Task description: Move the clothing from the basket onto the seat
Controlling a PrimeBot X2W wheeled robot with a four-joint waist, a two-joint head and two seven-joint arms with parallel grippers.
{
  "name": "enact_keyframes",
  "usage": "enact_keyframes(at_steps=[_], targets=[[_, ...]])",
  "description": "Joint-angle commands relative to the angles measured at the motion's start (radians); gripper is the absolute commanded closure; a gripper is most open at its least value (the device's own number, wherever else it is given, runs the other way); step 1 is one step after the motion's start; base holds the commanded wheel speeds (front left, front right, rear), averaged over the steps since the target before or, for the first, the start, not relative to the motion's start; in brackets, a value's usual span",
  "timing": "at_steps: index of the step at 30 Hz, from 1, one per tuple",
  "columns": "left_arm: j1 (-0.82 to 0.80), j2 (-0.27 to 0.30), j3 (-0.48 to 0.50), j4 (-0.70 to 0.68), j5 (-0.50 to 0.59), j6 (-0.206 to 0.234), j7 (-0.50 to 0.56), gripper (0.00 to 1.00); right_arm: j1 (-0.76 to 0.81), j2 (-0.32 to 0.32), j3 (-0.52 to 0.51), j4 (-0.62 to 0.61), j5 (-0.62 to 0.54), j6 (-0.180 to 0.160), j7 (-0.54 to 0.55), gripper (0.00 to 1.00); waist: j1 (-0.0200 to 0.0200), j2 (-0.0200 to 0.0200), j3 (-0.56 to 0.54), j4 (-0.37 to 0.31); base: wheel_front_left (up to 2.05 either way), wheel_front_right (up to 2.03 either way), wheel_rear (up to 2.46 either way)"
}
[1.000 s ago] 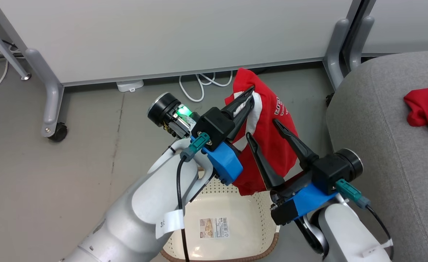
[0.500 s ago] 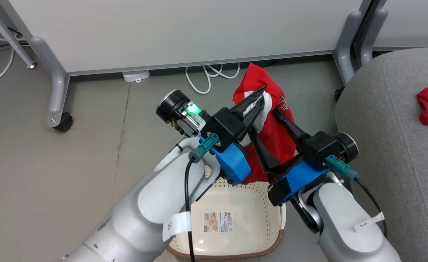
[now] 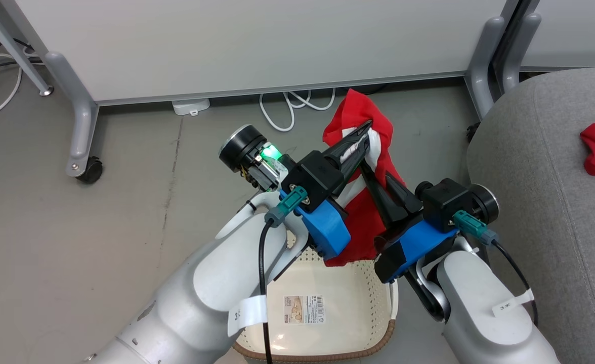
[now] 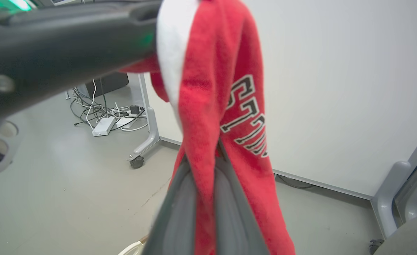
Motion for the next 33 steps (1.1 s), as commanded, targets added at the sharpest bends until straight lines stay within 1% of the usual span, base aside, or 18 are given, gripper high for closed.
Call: enact_keyframes(at_steps=[1,7,9,10,22,29,33], targets=[[-0.010,-0.002,-0.002,0.000,0.001,-0.001,-0.005,1.00,-0.017,0.000,0.000,0.000,0.004,0.000,-0.003,1.00,-0.0001,0.0000,0.000,0.000,0.00,0.00,0.00],[-0.009,-0.002,-0.001,-0.002,0.001,-0.001,-0.005,1.00,-0.014,0.000,0.005,-0.005,0.009,0.000,-0.003,1.00,-0.0001,0.0000,-0.002,-0.001,0.00,0.00,0.00],[-0.005,-0.002,0.004,-0.006,-0.005,0.007,-0.005,1.00,-0.012,0.000,0.006,-0.006,0.010,0.000,-0.003,1.00,-0.0001,0.0000,-0.003,-0.001,0.00,0.00,0.00],[-0.003,-0.003,0.006,-0.008,-0.005,0.011,-0.005,0.00,-0.012,0.000,0.007,-0.006,0.012,0.000,-0.003,1.00,-0.0001,0.0000,-0.003,-0.001,0.00,0.00,0.00],[0.005,-0.002,0.004,-0.007,0.004,0.020,-0.005,0.00,-0.011,0.000,0.012,-0.015,0.018,0.000,-0.003,1.00,-0.0001,0.0000,-0.002,-0.008,0.00,0.00,0.00],[0.009,-0.002,0.010,-0.006,0.011,0.016,-0.005,0.00,-0.007,0.000,0.008,-0.020,0.018,0.000,-0.003,1.00,-0.0001,0.0000,-0.001,-0.025,0.00,0.00,0.00],[0.016,-0.002,0.010,-0.011,0.009,0.016,-0.005,0.00,0.007,0.000,-0.013,-0.024,0.013,0.000,-0.003,1.00,-0.0001,0.0000,0.000,-0.040,0.00,0.00,0.00]])
